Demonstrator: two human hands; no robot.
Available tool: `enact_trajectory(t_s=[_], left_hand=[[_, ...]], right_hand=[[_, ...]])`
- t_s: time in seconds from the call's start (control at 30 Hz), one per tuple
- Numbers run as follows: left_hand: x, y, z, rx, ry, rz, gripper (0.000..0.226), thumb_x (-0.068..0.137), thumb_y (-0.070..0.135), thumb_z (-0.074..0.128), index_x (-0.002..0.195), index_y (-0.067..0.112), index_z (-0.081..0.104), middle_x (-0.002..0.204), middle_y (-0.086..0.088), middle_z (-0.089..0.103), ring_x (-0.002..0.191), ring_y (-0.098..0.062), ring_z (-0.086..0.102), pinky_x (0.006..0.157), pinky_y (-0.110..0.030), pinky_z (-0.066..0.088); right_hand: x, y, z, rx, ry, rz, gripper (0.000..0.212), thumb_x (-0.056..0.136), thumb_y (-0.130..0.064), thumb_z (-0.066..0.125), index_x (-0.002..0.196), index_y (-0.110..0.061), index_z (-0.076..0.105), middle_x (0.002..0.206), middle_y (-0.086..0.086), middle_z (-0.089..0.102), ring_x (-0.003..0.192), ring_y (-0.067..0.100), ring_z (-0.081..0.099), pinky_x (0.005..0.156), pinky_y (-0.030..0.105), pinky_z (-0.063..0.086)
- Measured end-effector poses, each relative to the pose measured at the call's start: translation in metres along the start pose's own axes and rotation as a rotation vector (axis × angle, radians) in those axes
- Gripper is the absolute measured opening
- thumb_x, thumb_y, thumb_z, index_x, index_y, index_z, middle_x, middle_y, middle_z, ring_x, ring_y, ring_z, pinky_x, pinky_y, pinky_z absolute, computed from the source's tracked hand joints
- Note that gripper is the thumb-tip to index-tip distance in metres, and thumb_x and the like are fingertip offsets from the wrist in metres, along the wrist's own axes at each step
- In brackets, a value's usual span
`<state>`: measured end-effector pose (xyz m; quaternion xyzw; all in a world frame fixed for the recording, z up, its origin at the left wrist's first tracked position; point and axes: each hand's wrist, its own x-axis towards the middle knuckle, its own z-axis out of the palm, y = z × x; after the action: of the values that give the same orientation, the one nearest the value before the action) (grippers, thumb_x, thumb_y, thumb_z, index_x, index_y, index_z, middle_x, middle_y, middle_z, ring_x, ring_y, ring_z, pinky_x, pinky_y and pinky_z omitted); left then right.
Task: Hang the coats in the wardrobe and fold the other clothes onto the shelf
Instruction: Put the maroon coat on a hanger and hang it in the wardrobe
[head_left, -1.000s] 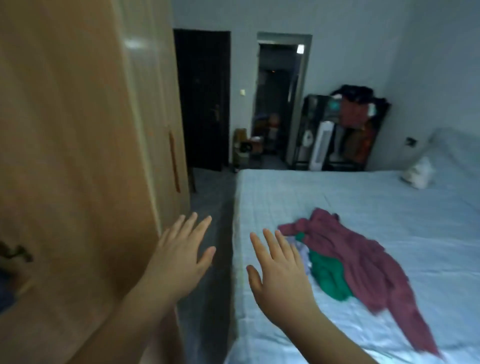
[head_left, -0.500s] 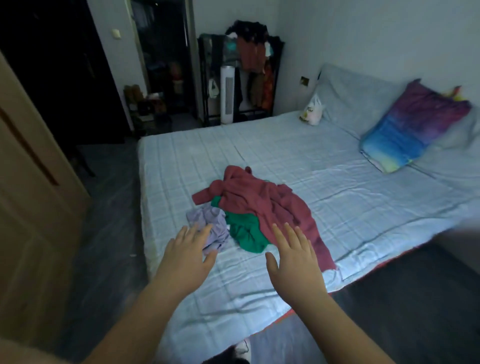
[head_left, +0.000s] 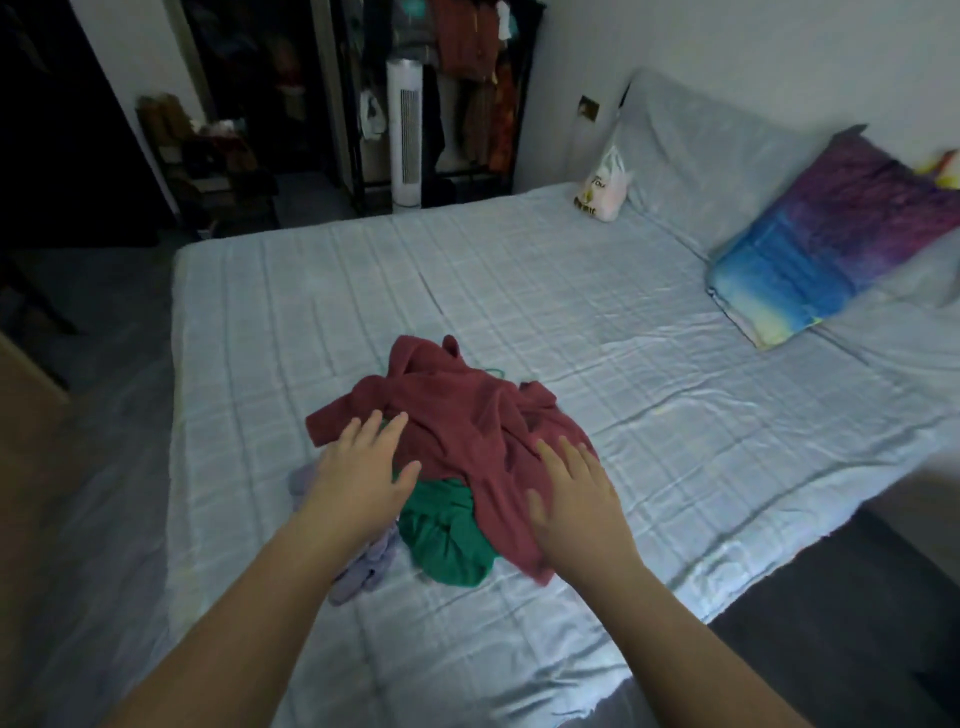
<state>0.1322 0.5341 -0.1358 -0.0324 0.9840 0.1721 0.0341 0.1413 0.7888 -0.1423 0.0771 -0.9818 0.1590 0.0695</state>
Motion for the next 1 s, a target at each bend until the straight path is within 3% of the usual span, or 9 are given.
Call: enact_trajectory(t_s=[0.23,0.5,0.73,0.83,1.0], left_hand=[[0.117,0.03,0.038,-0.022,-0.107,0.023,0.069,0.099,0.053,0.041,0.157,0.029,0.014,0.165,-0.008,0.016,0.151,-0.031,0.014,0.121,-0.046,0.019],[0.263,0.048,0.112,0.037,-0.275,-0.034,0.068,0.099,0.051,0.041,0.157,0.03,0.013,0.166,-0.005,0.011,0.151,-0.03,0.013,0.121,-0.047,0.02],[0.412,0.053,0.203,-0.067,-0.32,-0.109,0.063,0.096,0.032,0.05,0.154,0.022,0.029,0.161,-0.006,0.027,0.148,-0.025,0.023,0.121,-0.043,0.024],[0.455,0.044,0.246,-0.136,-0.301,-0.15,0.06,0.093,0.02,0.052,0.15,0.018,0.036,0.157,-0.005,0.036,0.147,-0.023,0.027,0.122,-0.041,0.022],[0.519,0.04,0.301,-0.026,-0.361,0.046,0.066,0.081,0.004,0.051,0.146,0.012,0.043,0.153,-0.009,0.041,0.145,-0.031,0.029,0.124,-0.036,0.013]], right_hand=[[0.087,0.069,0.046,0.032,-0.132,0.107,0.062,0.082,-0.038,0.047,0.139,-0.014,0.053,0.141,0.016,0.052,0.132,0.037,0.046,0.109,0.05,0.04],[0.235,0.164,0.127,0.126,-0.234,0.116,0.058,0.081,-0.031,0.046,0.131,-0.005,0.057,0.13,0.016,0.059,0.12,0.035,0.053,0.105,0.047,0.043],[0.347,0.244,0.243,0.234,-0.479,0.186,0.054,0.077,-0.036,0.035,0.122,-0.02,0.06,0.107,0.005,0.065,0.099,0.026,0.061,0.087,0.041,0.052],[0.38,0.255,0.286,0.288,-0.538,0.202,0.053,0.082,-0.028,0.038,0.131,-0.017,0.058,0.117,0.011,0.065,0.107,0.032,0.061,0.095,0.045,0.049],[0.438,0.246,0.352,0.408,-0.568,0.194,0.039,0.087,-0.016,0.046,0.119,-0.025,0.066,0.116,0.002,0.07,0.109,0.024,0.063,0.097,0.038,0.049]])
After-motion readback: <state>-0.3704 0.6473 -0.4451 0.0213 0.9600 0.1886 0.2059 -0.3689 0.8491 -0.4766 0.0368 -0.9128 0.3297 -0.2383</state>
